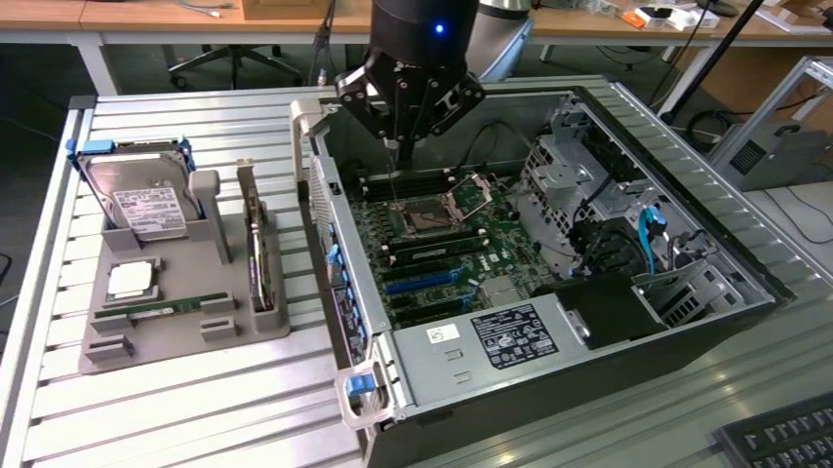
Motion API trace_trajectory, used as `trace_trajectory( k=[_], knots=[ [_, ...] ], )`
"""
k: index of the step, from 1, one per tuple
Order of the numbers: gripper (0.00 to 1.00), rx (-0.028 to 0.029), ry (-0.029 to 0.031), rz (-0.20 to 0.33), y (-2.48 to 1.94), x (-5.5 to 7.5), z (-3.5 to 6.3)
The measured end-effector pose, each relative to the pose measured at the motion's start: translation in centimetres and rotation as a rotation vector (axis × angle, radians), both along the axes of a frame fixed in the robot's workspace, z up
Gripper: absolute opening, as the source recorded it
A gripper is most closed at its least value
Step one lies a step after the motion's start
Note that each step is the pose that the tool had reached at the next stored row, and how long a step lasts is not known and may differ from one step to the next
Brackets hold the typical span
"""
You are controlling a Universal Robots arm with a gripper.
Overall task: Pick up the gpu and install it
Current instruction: 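Reach for the gpu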
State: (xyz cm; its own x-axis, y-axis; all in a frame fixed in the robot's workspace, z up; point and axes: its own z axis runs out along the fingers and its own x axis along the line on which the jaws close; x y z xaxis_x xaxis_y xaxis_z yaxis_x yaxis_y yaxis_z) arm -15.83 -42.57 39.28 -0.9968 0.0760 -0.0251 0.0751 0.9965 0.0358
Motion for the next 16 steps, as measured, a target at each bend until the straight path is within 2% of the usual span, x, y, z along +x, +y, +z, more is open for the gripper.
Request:
trace_trajectory(
  k=[16],
  knots=[
    [0.11,-0.0005,0.0000,0.000,-0.14,-0.40,-0.01]
  ],
)
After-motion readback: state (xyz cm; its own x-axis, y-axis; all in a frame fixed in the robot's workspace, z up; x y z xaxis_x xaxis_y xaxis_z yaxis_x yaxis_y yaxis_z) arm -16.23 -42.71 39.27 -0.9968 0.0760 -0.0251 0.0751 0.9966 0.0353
